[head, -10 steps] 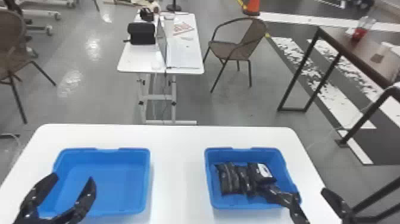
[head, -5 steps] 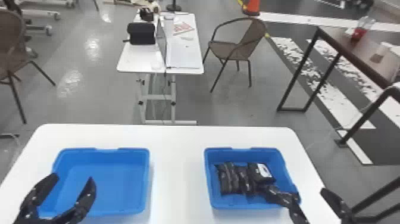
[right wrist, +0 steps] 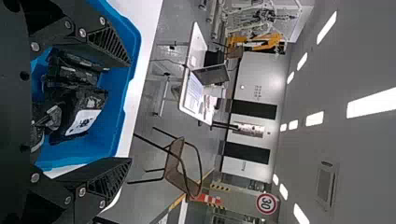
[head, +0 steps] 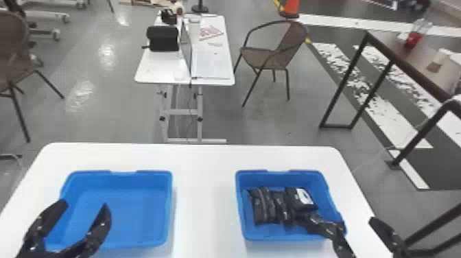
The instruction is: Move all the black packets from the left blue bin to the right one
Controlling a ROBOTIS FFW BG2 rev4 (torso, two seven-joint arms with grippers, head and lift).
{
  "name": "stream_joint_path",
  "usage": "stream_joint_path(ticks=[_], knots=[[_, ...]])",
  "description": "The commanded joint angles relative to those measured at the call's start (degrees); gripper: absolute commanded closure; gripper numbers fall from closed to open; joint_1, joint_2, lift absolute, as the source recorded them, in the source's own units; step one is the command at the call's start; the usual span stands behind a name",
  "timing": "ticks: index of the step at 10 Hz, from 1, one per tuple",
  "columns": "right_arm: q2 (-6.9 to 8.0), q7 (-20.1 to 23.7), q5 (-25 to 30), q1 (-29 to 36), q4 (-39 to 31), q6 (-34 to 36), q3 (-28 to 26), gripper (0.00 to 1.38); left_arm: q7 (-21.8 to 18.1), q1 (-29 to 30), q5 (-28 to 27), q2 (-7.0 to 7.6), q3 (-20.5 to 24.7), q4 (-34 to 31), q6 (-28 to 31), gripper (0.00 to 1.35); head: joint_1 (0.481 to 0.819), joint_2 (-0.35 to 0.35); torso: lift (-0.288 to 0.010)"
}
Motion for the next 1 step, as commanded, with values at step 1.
stream_joint_path(ticks=[1], knots=[[0.05,0.0,-0.1,0.0,0.0,0.1,0.0,0.33,0.0,0.0,0.2,-0.15,0.0,0.1,0.1,0.29,0.695,-0.162,0.000]])
